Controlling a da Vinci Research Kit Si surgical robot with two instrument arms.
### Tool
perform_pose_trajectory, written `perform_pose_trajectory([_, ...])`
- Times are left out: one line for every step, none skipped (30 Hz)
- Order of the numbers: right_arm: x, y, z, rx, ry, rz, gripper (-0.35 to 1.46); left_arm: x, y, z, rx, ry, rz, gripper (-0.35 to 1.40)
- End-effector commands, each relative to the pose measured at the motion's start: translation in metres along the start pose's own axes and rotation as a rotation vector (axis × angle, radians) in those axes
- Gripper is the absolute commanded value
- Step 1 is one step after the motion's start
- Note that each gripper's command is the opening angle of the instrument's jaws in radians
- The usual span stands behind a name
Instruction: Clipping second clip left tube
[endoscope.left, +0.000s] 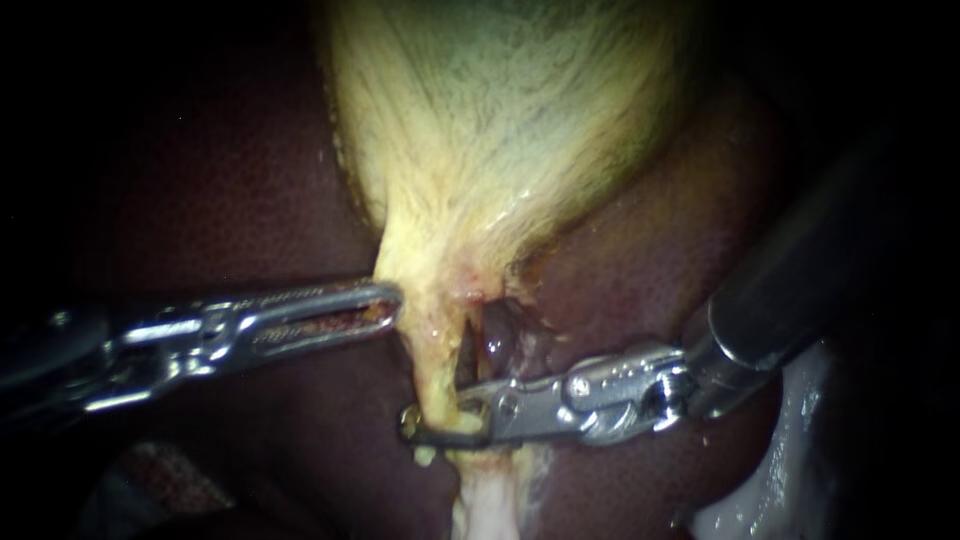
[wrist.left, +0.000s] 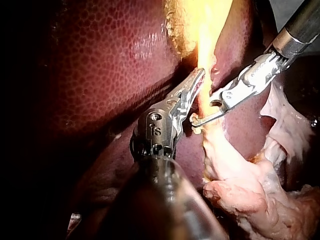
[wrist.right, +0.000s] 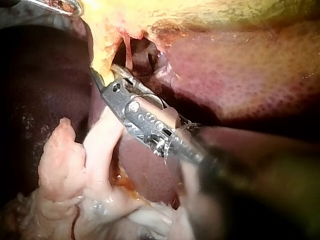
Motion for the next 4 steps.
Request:
perform_pose_trajectory([0.0000, 0.0000, 0.0000, 0.001, 0.000, -0.001, -0.35, 0.0000, 0.0000, 0.0000, 0.000, 0.000, 0.000, -0.35])
perform_pose_trajectory([0.0000, 0.0000, 0.0000, 0.001, 0.000, -0.001, -0.35, 0.0000, 0.0000, 0.0000, 0.000, 0.000, 0.000, -0.35])
perform_pose_trajectory([0.0000, 0.0000, 0.0000, 0.001, 0.000, -0.001, -0.35, 0.0000, 0.0000, 0.0000, 0.000, 0.000, 0.000, -0.35])
perform_pose_trajectory([0.0000, 0.0000, 0.0000, 0.001, 0.000, -0.001, -0.35, 0.0000, 0.0000, 0.0000, 0.000, 0.000, 0.000, -0.35])
